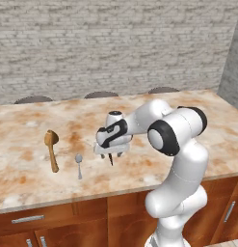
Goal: Organize the utensils by type. Pick up the wooden spoons from the counter and place them in the open cabinet. Then pick up the metallic utensils from the counter and place them in the open drawer.
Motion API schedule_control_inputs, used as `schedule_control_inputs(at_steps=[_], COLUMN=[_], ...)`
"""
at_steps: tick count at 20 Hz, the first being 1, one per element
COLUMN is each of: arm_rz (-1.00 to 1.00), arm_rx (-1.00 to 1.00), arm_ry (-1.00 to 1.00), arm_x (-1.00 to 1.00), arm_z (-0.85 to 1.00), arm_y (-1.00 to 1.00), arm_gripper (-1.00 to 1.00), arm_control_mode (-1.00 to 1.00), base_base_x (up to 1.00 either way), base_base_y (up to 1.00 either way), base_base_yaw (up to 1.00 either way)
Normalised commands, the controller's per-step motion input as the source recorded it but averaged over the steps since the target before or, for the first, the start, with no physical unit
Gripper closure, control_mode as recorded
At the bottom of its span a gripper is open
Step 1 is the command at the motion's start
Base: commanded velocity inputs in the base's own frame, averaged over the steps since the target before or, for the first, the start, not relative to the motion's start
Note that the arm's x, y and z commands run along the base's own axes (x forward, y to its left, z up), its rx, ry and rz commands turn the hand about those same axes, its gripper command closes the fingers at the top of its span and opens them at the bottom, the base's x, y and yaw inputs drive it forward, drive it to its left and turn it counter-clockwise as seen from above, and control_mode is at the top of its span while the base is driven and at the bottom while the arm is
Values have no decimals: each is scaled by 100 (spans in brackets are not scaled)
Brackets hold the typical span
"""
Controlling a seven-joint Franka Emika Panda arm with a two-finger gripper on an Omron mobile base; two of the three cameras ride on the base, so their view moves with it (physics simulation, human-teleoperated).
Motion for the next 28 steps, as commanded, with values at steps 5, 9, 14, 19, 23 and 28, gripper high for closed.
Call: schedule_control_inputs(at_steps=[5,9,14,19,23,28], arm_rz=[0,0,0,0,0,0], arm_rx=[0,0,0,0,0,-1], arm_ry=[2,1,0,0,1,4], arm_x=[0,0,0,0,0,0], arm_z=[-12,-4,0,0,-4,-53], arm_y=[0,0,0,0,0,0], arm_gripper=[-100,-100,100,100,100,100], arm_control_mode=[-100,-100,-100,-100,-100,-100], base_base_x=[0,0,0,0,0,0], base_base_y=[0,0,0,0,0,0], base_base_yaw=[0,0,0,0,0,0])
